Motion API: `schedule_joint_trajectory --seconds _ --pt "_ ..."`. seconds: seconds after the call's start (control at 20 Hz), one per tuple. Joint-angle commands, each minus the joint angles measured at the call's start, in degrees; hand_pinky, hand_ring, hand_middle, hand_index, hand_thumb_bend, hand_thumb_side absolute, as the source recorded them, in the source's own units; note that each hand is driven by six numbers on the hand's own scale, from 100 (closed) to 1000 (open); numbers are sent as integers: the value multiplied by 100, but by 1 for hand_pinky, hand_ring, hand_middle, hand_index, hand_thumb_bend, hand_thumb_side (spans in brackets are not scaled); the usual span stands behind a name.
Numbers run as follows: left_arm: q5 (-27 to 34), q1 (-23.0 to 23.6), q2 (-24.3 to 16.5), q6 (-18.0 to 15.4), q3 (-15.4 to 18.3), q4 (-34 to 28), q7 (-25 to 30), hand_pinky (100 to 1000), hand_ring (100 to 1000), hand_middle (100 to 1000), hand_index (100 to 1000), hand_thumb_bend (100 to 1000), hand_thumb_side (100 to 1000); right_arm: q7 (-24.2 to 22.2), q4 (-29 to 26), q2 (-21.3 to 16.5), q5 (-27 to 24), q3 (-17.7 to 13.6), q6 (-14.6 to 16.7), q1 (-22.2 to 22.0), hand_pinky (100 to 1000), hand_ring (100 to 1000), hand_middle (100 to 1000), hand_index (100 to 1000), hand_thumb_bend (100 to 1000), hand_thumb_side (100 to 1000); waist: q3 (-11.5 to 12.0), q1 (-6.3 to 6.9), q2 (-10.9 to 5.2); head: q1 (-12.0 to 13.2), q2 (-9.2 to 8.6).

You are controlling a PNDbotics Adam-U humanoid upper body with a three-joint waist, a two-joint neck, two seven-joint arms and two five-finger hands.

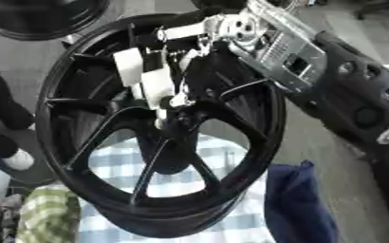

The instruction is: Pull the pin out of the wheel hub.

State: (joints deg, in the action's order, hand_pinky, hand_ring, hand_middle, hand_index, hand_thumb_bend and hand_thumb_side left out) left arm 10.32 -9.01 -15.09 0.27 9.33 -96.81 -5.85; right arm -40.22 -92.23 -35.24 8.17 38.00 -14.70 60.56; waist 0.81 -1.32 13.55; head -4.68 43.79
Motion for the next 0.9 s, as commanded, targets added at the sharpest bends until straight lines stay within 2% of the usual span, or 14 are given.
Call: schedule_joint_trajectory --seconds 0.05,0.4,0.6,0.75,0.9 --pt "-24 -15 -86 -6 14 -107 27 758 736 721 689 100 849 52 -232 -259 -87 -187 -47 157 710 467 440 585 285 100 -10 15 -107 -14 33" --pt "-25 -14 -90 -12 9 -106 58 758 737 723 689 100 852 185 -661 -536 -359 -475 -248 115 710 464 434 583 262 100 -36 20 -108 -15 33" --pt "-24 -12 -85 -13 17 -108 69 759 738 724 689 100 854 469 -1017 -789 -613 -911 -371 -73 715 464 432 584 240 100 -47 25 -109 -7 33" --pt "-25 -21 -81 -17 30 -117 62 759 739 725 689 100 853 913 -1345 -1206 -883 -1509 -422 -508 720 464 431 585 223 100 -56 31 -95 3 33" --pt "-24 -44 -75 -23 48 -132 45 759 739 726 689 100 853 1570 -1615 -1742 -1173 -2253 -474 -1306 724 464 430 586 207 100 -54 46 -61 11 33"
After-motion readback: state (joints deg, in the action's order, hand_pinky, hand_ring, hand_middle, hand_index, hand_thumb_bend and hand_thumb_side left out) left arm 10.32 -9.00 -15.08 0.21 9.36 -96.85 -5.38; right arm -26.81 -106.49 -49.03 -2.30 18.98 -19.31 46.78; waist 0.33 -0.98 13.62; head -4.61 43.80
